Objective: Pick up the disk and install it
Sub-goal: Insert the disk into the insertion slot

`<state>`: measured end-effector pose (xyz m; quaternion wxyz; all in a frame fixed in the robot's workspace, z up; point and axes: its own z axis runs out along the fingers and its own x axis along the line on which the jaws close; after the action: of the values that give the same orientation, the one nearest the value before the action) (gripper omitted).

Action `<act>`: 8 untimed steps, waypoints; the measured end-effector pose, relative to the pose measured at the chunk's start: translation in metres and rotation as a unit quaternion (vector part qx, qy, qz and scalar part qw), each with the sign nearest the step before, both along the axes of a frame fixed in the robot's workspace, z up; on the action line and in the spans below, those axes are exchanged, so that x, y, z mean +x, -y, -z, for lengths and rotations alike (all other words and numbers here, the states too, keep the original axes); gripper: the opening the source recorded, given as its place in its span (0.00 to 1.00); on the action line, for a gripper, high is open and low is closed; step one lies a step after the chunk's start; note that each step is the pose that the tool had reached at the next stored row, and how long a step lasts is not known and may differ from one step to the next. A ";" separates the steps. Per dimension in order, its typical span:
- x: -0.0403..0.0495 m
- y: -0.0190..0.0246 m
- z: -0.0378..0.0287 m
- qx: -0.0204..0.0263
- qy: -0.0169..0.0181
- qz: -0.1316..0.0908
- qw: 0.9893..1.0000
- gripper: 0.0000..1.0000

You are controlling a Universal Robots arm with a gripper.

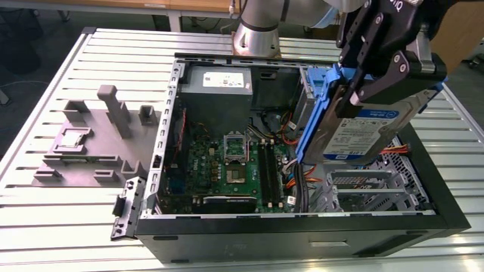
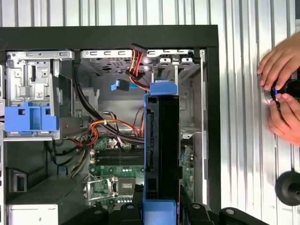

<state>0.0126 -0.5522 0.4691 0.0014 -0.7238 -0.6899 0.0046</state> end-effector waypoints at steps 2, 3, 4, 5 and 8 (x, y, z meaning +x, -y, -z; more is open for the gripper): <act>0.0007 0.0010 0.0007 0.000 0.000 0.000 1.000 0.37; 0.0014 0.0013 0.0010 0.000 0.000 0.000 1.000 0.37; 0.0026 0.0015 0.0012 0.000 0.000 0.000 1.000 0.37; 0.0042 0.0015 0.0012 0.000 0.000 0.000 1.000 0.37; 0.0077 0.0016 0.0014 0.000 0.000 0.000 1.000 0.37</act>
<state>0.0204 -0.5538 0.4677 0.0010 -0.7238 -0.6900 0.0049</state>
